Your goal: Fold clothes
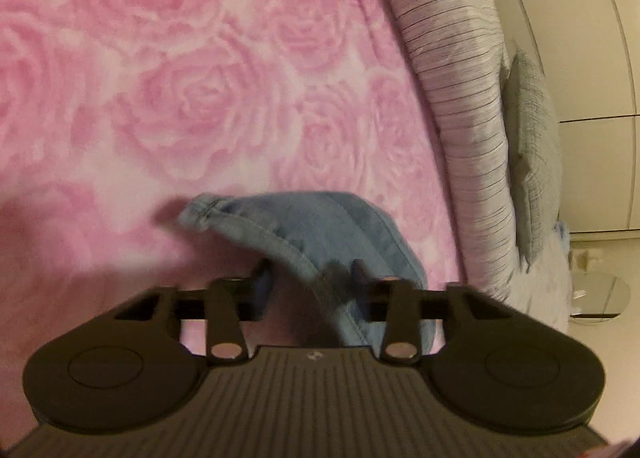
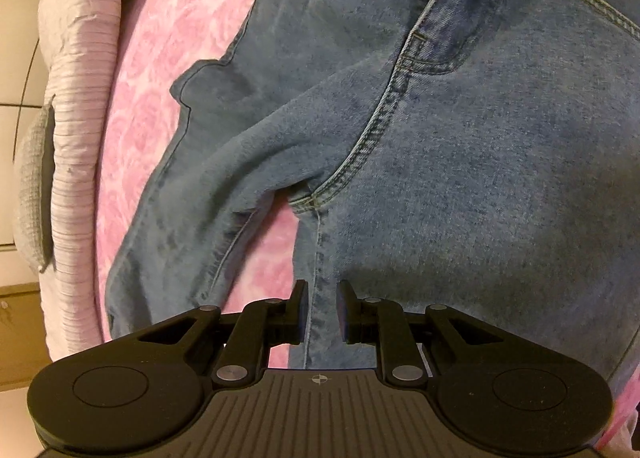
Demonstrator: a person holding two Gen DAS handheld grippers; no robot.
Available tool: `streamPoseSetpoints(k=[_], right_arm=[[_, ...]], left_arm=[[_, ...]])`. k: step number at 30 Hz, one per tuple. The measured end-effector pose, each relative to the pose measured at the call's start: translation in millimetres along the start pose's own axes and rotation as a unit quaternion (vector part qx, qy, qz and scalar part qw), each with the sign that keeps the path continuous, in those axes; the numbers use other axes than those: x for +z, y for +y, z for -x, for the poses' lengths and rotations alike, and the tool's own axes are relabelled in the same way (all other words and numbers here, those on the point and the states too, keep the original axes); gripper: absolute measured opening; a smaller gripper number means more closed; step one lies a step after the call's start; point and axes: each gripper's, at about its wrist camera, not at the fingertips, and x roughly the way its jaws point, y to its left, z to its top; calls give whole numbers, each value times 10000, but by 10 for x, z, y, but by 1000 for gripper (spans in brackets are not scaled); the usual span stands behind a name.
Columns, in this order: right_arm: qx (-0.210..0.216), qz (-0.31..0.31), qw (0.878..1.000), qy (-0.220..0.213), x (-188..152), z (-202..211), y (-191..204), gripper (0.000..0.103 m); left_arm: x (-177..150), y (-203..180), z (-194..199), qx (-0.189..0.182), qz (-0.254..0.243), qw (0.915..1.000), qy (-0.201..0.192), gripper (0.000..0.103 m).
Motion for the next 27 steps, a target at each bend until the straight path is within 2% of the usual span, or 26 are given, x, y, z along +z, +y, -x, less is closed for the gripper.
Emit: streamPoseSetpoints(k=[2,3,5,7,9,11,12,13,15,16,17,19,21,23,25,27], right_arm=[[12,31,10000,72,-3,-27,15,18],[4,28,10000,83,-4,-36,22,18],[-5,32,10000,84,-4,-40,31,18],[11,56,9999,96,-10,-24,35,18],[30,81,9999,109,-18,-4,37,18],[65,124,9998,125,-41,12,38,18],[68,162,9997,150,-59,9,41,18],[65,207,9996,181,-79,3,44,18],[8,305,9992,266,-137,-19,39,18],[-30,355,9989,320,-169,-22,34,18],[-70,407,9984,378,-202,-22,30,18],[-166,554,9973,457,-254,9,0,18],[-271,734,9958,474,-295,65,-38,18],[-400,901,9942,433,-306,126,-85,18],[-484,1000,9930,399,-305,190,-133,18],[-530,1094,9919,380,-298,259,-172,18]], left_arm=[[119,-199,92,-318,-680,9967,-315,1],[180,-312,162,-472,-1047,9922,-477,1],[320,-574,399,-726,-1824,9766,-879,0],[478,-762,669,-912,-2473,9558,-1306,0],[596,-878,852,-955,-3216,9301,-1494,1],[612,-859,836,-718,-4121,8971,-1418,1],[625,-764,744,-447,-4421,8868,-1272,2],[652,-595,608,-63,-4514,8859,-1062,2],[696,-162,333,738,-4271,8993,-581,8],[680,47,232,1155,-4185,9001,-378,10],[634,194,202,1402,-4120,8999,-291,11],[511,450,235,1668,-3927,9039,-323,15],[451,551,315,1795,-3734,9090,-461,22],[452,565,363,1926,-3597,9115,-519,23],[497,568,422,2179,-3492,9099,-513,21],[406,567,584,2364,-3384,9098,-424,19]])
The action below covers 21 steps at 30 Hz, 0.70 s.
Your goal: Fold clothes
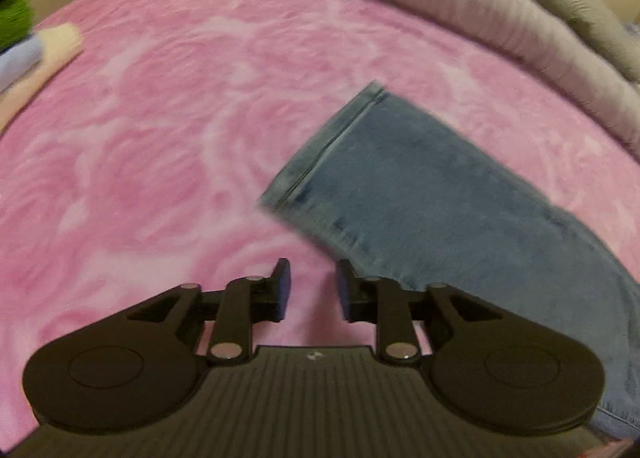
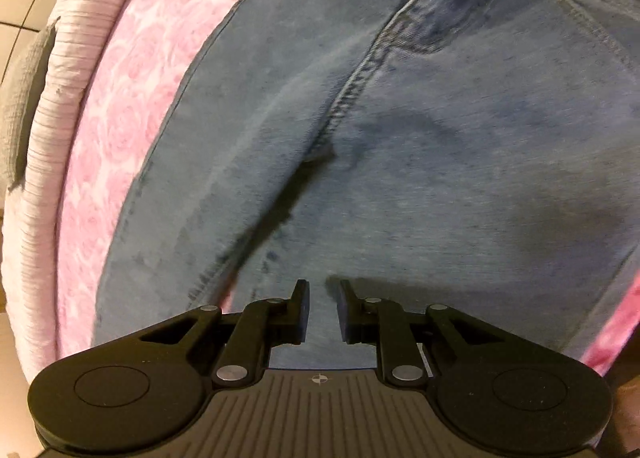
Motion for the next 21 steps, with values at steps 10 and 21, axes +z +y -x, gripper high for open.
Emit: streamPoseSetpoints(k=[10,21], right_arm=[[-455,652,9951,-583,319,513,-398,18],[-512,1932,9753,-937,1475,1195,-1337,18]], left_arm=[[-1114,-1385,842,-2049,-881,9693,1034,19],[-2361,-3346,1570,-2977,-1709,9280,1447,19]])
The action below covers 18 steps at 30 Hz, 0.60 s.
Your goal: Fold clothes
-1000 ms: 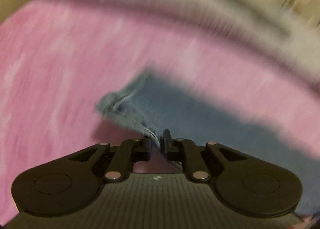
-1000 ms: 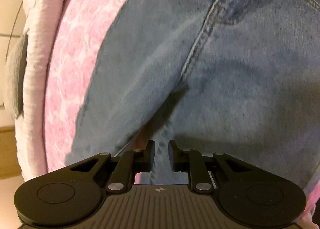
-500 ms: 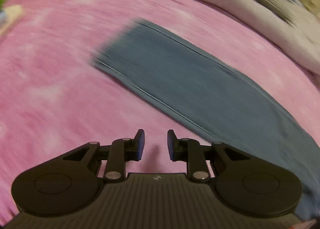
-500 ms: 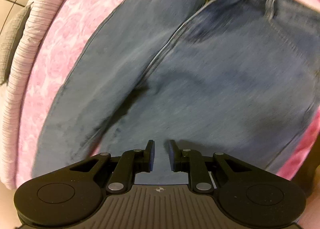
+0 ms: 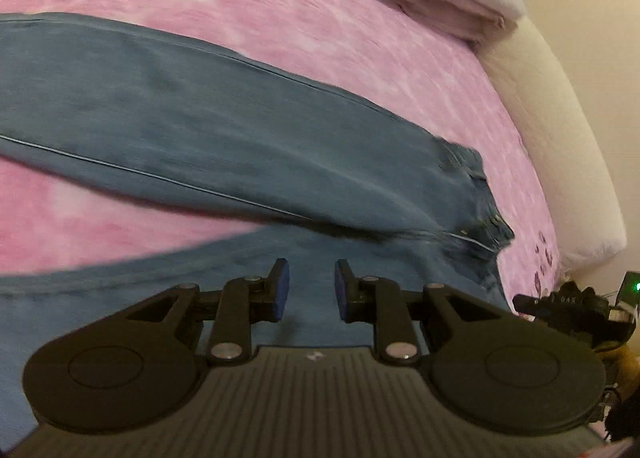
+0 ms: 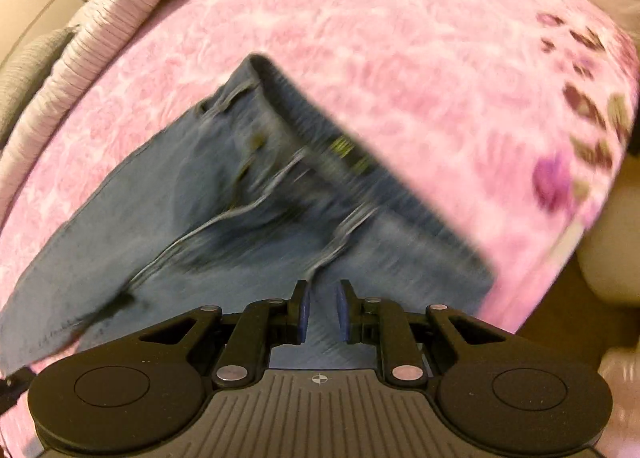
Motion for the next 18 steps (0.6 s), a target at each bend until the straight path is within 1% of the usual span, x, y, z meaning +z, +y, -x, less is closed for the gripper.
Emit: streamPoseSetpoints(k=[3,5,7,9,11,13,18], right_arm=[[421,335,9985,132,221,30,-338,18],[660,856,9940,162,341,40,-455,18],[828,1424,9861,232,436,17,-515,18],[1014,1866,9767,300,471,-63,-537,18],[1198,2296,9653,329,491,-151,-543,18],[1342,2715,9527,259,485,-226,-515,18],[1620,3386,9266,245,568,-444,-417,18]], left_arm=[[-164,-526,-301,44,127,9999,73,19],[-244,-830,-520,82,294,9994,134,19],[-270,-1058,-711,86,468,9987,192,19],[-241,-1245,-843,64,519,9985,131,20],[-219,-1404,-952,187,521,9984,148,20],[-207,-1520,-1023,269,479,9984,164,20],[-213,-1636,-1140,329,465,9981,215,21]])
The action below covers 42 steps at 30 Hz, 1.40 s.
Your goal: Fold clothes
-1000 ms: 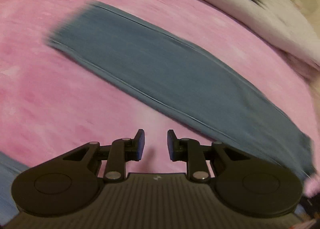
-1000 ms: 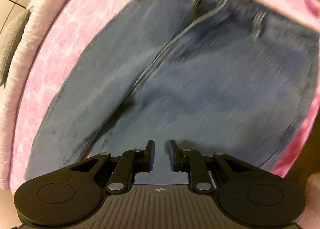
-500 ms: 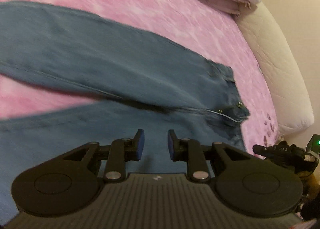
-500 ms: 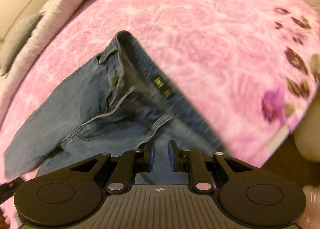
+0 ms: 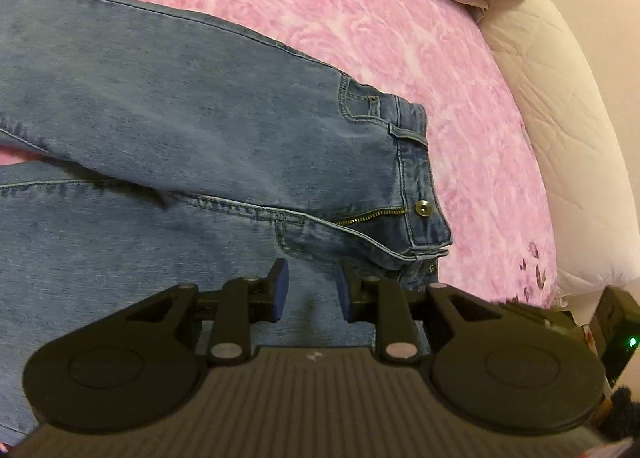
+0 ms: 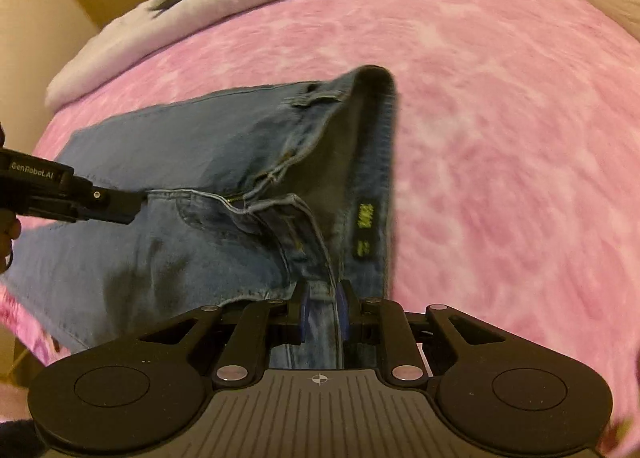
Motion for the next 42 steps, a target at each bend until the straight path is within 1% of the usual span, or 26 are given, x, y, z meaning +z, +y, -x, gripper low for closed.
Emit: streamPoseSetpoints(k=[3,6,11,12,17,21,24,29,31,32,34,35,39,42], right_arm=[[151,404,9991,-4,77,-127,-31,18],[369,540,9978,-41,119,-185,-66,18],[318,746,9967,-41,168,-308,-107,18],[362,754,9965,-13,172,-329,-119,18],[804,938,9923,106,189,-431,-214,18],[1166,1318,9841,229,255,-511,-326,18],[1432,1634,9755,345,328,-554,-390,18],[1938,1401,9679,774,454,-686,-533,17],[1902,1087,9724,800,458,-680,-551,15],[1829,1089,9745,704,431,-630,-512,9],[1601,1117,9795,500,377,-504,-413,8],[1570,1112,9806,375,352,-407,-353,7],[1529,1142,9815,-162,257,19,-94,6],[1563,1167,9795,-510,262,260,110,4]], left_arm=[[-33,25,-27,74,34,9999,61,21],[-54,45,-56,159,76,9998,106,21],[-82,67,-100,184,65,9997,149,21],[-85,71,-117,219,49,9996,169,21],[-85,90,-116,259,106,9995,123,21],[-94,105,-99,311,109,9994,136,21],[-115,134,-80,328,146,9993,122,21],[-156,168,-92,387,191,9990,151,21],[-167,169,-88,389,206,9989,152,21],[-172,166,-82,380,208,9990,144,21],[-176,166,-73,375,207,9990,136,21],[-174,166,-65,374,207,9990,127,21],[-141,172,-13,384,223,9990,52,21],[-98,175,11,385,227,9990,9,21]])
